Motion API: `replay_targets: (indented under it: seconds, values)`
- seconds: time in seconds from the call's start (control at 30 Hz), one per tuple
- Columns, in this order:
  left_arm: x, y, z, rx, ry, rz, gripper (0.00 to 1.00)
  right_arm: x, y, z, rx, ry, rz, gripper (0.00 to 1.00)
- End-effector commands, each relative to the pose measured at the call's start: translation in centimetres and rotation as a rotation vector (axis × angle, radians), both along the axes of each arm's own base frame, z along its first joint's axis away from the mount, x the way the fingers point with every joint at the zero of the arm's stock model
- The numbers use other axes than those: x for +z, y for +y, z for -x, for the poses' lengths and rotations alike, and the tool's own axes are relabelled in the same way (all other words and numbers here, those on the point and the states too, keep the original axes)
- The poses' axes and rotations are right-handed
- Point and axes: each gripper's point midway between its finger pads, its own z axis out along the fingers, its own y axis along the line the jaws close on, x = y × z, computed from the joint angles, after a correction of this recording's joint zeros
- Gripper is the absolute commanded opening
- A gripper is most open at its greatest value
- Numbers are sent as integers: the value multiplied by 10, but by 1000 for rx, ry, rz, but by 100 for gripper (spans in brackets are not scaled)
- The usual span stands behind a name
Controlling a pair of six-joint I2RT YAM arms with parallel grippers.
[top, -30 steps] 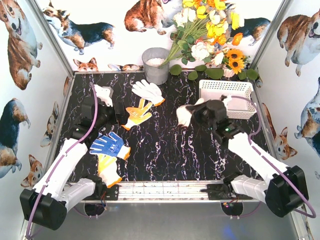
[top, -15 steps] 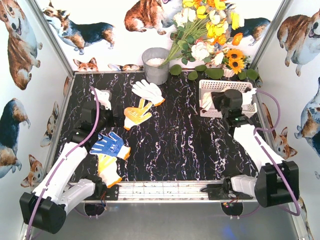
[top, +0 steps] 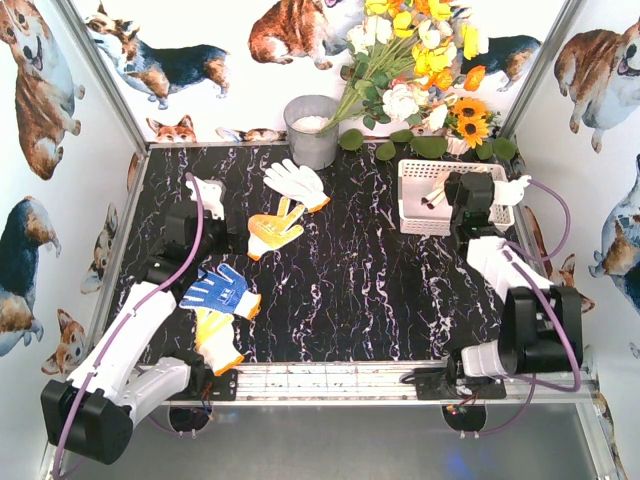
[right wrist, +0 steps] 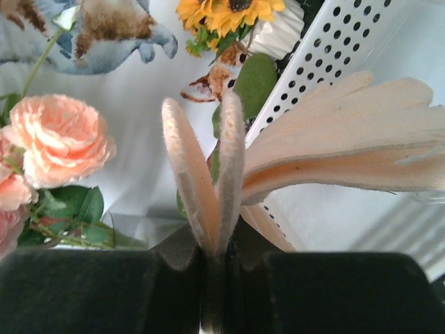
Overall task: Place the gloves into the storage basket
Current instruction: Place the glove in the bin.
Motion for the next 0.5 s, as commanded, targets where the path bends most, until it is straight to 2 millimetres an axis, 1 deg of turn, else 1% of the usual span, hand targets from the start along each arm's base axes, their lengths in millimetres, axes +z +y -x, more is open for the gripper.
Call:
replay_targets:
  seconds: [0.0, 0.13, 0.17, 0.2, 0.33, 0.47]
  values:
    - [15, 6, -3, 9, -85, -5, 100, 22, -23, -18, -98, -136, 12, 0]
    - [24, 10, -2, 23, -121, -11, 100, 14, -33, -34, -133, -148, -8, 0]
    - [25, 10, -2, 22, -123, -13, 100, 14, -35, -38, -140, -152, -6, 0]
    - [25, 10, -2, 21, -124, -14, 100, 8, -36, -43, -147, -143, -5, 0]
    - [24, 11, -3, 25, -123, -22, 100, -2, -41, -61, -174, -141, -6, 0]
    - [23, 12, -3, 24, -121, -31, 100, -23, -45, -75, -199, -143, -49, 0]
